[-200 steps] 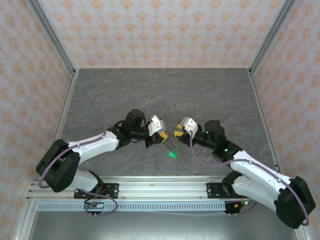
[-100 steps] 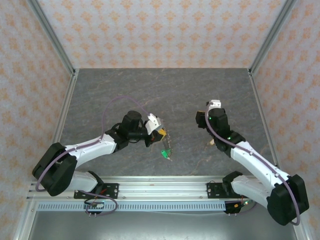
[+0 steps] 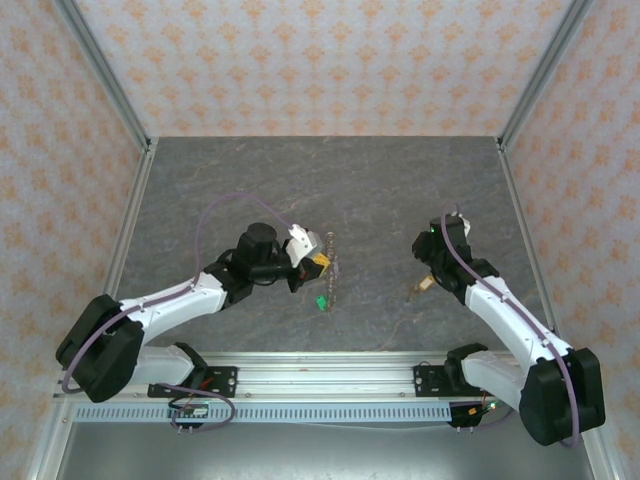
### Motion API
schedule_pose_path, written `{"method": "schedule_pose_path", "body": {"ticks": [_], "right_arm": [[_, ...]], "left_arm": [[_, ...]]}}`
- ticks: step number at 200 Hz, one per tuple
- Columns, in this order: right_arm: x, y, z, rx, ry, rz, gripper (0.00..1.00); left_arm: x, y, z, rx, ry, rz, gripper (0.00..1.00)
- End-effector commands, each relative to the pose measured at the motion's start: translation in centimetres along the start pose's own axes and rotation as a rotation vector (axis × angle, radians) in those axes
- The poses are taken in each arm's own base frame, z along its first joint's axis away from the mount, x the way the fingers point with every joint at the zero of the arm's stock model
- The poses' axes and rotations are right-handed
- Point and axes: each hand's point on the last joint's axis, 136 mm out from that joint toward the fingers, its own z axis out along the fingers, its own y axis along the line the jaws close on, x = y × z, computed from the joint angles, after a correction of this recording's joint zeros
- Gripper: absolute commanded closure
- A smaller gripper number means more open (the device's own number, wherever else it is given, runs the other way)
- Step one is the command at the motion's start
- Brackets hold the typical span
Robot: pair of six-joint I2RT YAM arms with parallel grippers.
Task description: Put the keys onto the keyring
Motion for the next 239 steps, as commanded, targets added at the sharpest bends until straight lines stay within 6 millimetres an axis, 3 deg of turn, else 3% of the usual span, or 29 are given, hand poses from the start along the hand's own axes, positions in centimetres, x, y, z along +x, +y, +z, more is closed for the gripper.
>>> {"method": "schedule_pose_path", "body": {"ticks": [1, 107, 182, 239], "right_arm": [[1.5, -1.5, -0.1, 0.046, 0.048, 0.045, 0.68], [5.0, -5.9, 0.5, 0.191, 0.136, 0.072, 0.73], [8.2, -6.8, 1.5, 0.224, 0.272, 0.075, 0.75], [9.6, -6.9, 1.9, 0.225, 0.337, 0.081, 0.76]], "left_arm": [[-2.1, -0.1, -0.7, -0.026, -0.086, 0.033, 1.0], [-3.1, 0.2, -1.3, -0.059, -0.119, 0.011, 1.0], [-2.9, 0.3, -0.9, -0.049, -0.112, -0.004, 1.0], [-3.4, 0.3, -0.5, -0.038, -0.117, -0.002, 1.0]]}}
